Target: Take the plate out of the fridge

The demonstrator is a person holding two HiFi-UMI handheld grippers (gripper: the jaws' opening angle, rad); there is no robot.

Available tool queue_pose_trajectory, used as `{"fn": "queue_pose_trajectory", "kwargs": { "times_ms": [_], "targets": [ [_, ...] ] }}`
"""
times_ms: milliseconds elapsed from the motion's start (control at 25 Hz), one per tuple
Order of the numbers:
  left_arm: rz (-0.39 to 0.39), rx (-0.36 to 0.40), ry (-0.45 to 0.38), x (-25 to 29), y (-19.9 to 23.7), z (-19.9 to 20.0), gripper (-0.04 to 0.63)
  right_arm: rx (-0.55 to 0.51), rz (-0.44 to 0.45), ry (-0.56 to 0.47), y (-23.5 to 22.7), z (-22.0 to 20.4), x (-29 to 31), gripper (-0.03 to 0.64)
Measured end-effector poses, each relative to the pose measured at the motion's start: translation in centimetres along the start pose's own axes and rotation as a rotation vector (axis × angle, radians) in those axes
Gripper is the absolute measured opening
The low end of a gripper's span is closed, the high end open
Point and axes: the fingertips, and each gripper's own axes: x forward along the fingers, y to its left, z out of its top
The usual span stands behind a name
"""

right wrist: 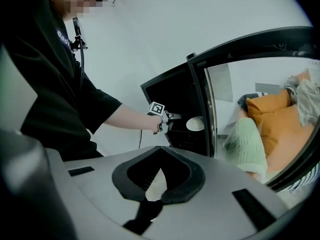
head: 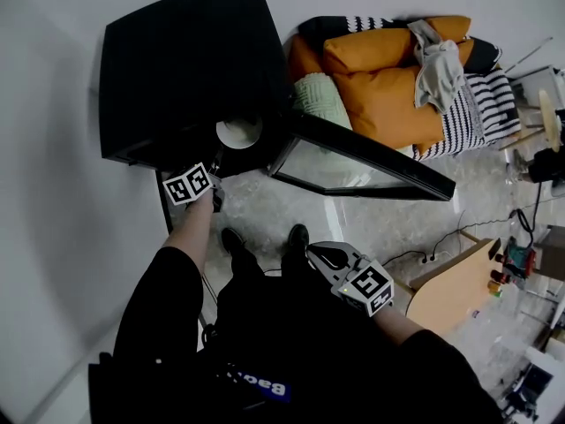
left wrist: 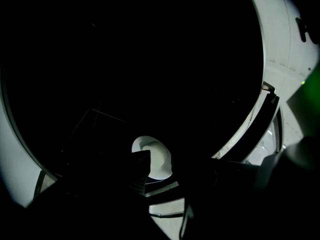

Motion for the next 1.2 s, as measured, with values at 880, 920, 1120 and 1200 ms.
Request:
{"fn": "queue_pose_trajectory", "kwargs": {
  "times_ms": [880,920,1120,1200],
  "targets": [
    [0.176,-0.073,0.225,6.9,5.7,-1.9,0.156,0.072,-0.058,0.082,-2.7,-3.2,-0.9,0.008],
    [0.180,-0.078,0.235,7.1,5.7,-2.1,0.156,0.075,-0.060,0.084,-2.8,-3.3,-1.0,0.008],
    [0.183,-0.132,0.257,7.9,5.7,-3.1,0.156,0.085,-0.068,0.087,-3.3,-3.5,-1.2,0.008],
    [0.176,-0.166,0.237,8.1,5.7,-3.2,0.156,0.089,-0.067,0.093,-3.4,-3.7,-1.3,0.008]
  ]
}}
